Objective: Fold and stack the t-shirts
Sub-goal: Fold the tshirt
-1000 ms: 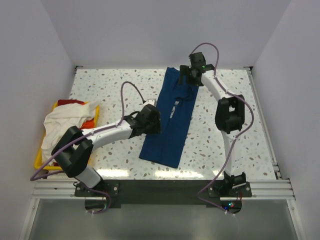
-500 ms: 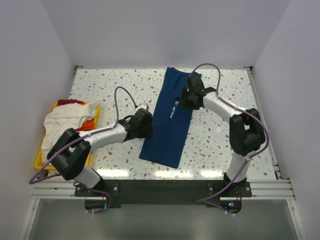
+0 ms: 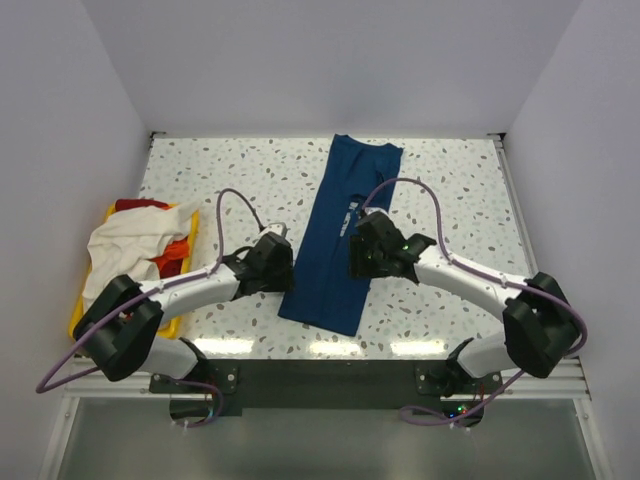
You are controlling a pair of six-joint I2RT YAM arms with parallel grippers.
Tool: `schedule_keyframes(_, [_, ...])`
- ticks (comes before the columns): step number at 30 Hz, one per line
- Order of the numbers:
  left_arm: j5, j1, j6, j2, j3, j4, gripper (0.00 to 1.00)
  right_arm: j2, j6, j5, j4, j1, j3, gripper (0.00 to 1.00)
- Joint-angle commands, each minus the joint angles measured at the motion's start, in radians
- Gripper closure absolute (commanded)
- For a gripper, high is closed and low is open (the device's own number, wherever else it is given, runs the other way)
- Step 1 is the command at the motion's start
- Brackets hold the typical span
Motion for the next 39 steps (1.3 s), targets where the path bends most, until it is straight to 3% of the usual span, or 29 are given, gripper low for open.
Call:
schedule_keyframes(1, [0.051,0.001,0.032,-0.062,-0.034,0.016,0.49,-0.06,0.089,0.02,-0.002,0.122,-0.045,0.46])
schedule_keyframes(11, [0.135,-0.014,0.056,-0.123,-0.097,-0.013,0.51,-0.05,0.17,0.069,-0.059,0.374,-0.087,0.48])
schedule_keyframes(28, [0.132,-0.042,0.073,-0.105,-0.114,0.0,0.52,0.045,0.207,0.089,0.002,0.43,-0.118,0.51])
schedule_keyframes(33, [0.137,-0.042,0.075,-0.093,-0.124,0.003,0.59,0.058,0.228,0.086,0.027,0.433,-0.144,0.54])
schedule_keyframes(39, [0.143,-0.043,0.072,-0.091,-0.134,0.012,0.7,0.036,0.247,0.109,0.01,0.435,-0.164,0.66])
